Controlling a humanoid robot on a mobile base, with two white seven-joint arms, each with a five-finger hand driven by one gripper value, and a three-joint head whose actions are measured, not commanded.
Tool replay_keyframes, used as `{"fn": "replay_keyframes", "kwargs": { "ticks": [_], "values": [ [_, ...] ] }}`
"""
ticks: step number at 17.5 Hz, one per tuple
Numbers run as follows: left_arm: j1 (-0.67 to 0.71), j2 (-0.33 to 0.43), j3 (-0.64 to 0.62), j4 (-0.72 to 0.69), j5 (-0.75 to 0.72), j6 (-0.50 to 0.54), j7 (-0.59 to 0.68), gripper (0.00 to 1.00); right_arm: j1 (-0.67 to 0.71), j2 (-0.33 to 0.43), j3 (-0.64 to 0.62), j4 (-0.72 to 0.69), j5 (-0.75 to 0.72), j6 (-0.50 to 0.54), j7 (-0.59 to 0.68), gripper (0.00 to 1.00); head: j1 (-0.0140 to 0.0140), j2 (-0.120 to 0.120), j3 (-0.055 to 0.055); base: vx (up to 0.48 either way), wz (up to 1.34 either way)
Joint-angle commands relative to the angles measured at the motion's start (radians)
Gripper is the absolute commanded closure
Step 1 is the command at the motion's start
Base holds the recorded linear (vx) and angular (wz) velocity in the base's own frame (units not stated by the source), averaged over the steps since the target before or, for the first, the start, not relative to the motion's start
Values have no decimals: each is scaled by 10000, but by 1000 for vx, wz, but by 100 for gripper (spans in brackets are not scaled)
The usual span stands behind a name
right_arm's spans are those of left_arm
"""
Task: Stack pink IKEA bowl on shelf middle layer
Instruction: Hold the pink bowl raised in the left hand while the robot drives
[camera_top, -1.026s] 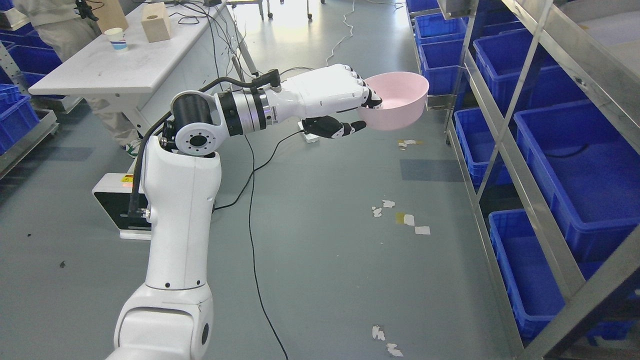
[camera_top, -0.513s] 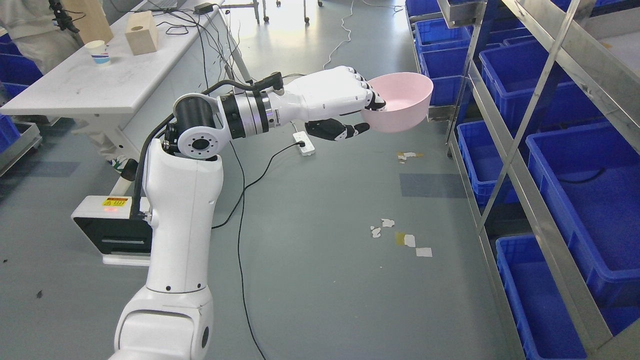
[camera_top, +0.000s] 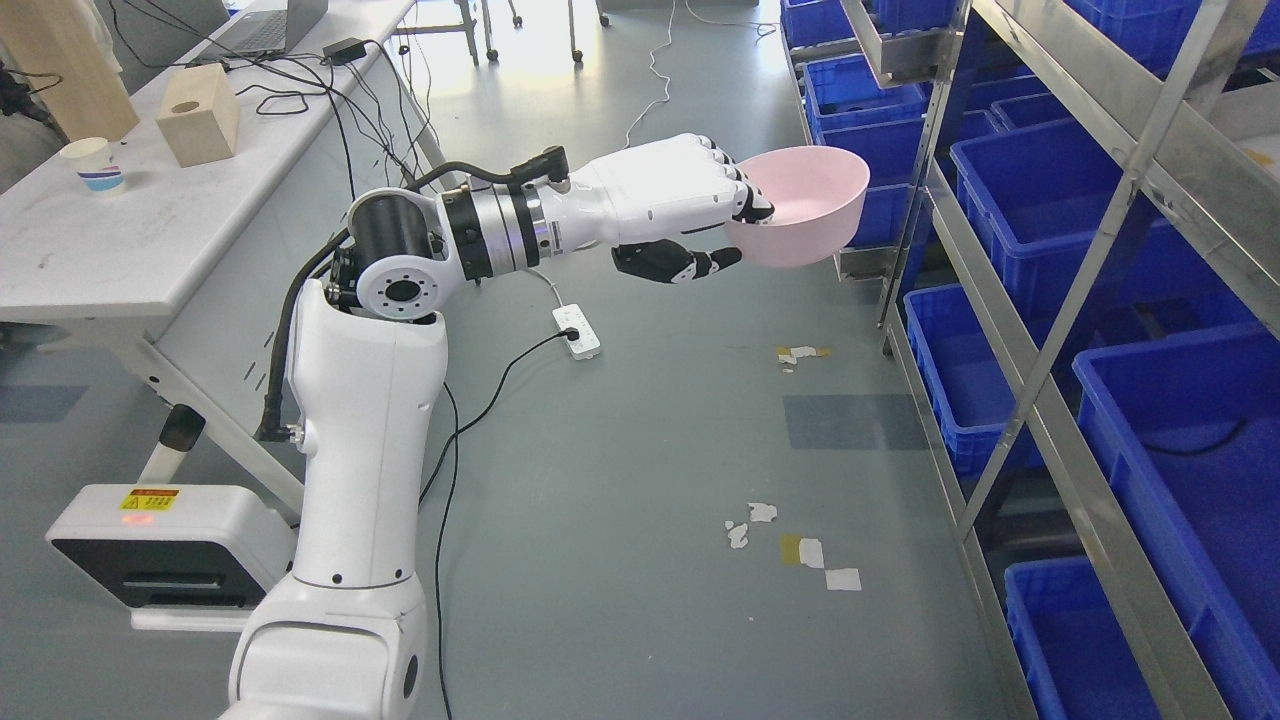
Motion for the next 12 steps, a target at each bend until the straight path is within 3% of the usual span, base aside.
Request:
{"fn": "replay_keyframes", "kwargs": {
  "ticks": [1, 12],
  "values": [
    [-6, 175, -10, -137, 0, -7, 0, 96, 47, -175, 0, -175, 0, -6, -3, 0, 0, 0, 0, 453, 0],
    [-22, 175, -40, -444, 154, -7, 198, 96, 47, -175, 0, -175, 0, -6, -3, 0, 0, 0, 0, 383, 137]
  ]
}}
